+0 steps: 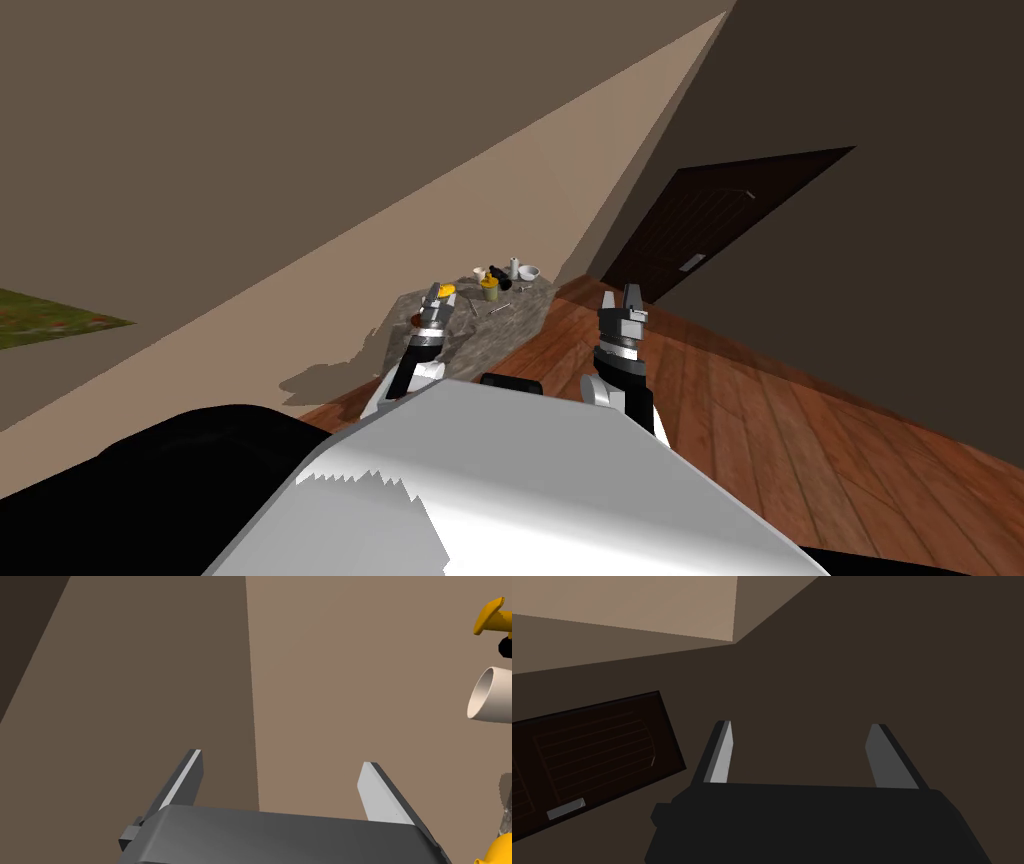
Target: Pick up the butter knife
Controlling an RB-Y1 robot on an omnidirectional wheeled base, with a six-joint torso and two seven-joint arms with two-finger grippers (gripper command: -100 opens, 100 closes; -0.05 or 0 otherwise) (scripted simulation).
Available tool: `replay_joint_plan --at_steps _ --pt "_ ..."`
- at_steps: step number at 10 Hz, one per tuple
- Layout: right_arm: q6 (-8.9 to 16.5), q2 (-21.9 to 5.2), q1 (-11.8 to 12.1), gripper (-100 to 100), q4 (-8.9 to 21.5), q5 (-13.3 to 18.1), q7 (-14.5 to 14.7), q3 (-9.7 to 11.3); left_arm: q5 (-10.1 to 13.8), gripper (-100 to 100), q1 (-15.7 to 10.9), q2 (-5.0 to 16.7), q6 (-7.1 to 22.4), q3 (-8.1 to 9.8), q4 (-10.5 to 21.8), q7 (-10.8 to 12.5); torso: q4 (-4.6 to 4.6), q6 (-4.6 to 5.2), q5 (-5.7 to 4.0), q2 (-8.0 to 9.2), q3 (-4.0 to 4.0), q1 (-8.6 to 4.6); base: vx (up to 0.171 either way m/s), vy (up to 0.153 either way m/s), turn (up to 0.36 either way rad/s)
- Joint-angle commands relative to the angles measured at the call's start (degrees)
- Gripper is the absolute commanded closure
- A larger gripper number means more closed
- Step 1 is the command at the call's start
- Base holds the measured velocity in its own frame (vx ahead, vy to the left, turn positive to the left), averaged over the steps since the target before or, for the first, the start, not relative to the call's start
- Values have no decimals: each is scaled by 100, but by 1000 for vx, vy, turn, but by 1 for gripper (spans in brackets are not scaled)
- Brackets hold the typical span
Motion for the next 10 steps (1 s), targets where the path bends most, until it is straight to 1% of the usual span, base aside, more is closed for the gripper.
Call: replay_joint_plan --at_steps 1,6,7,9,10 --pt "0 0 0 0 0 0 0 0 -159 -100 131 280 131 157 118 -10 0 0 0 0 0 0 72 -74 -118" --pt "0 0 1 0 0 0 0 0 -757 -100 609 1155 631 665 546 -106 -4 -1 -3 -15 -9 -13 89 -78 -124" --pt "0 0 1 0 0 0 0 0 -757 -100 609 1155 631 665 546 -106 -3 -1 -4 -13 -8 -12 59 -50 -50" --pt "0 0 0 0 0 0 0 0 -989 -100 817 1491 856 879 721 -147 0 -1 -1 0 0 -2 63 -60 -114" --pt "0 0 0 0 0 0 0 0 -1097 -100 921 1625 970 985 806 -167 -1 -2 -2 -3 -2 -9 101 -78 -153"
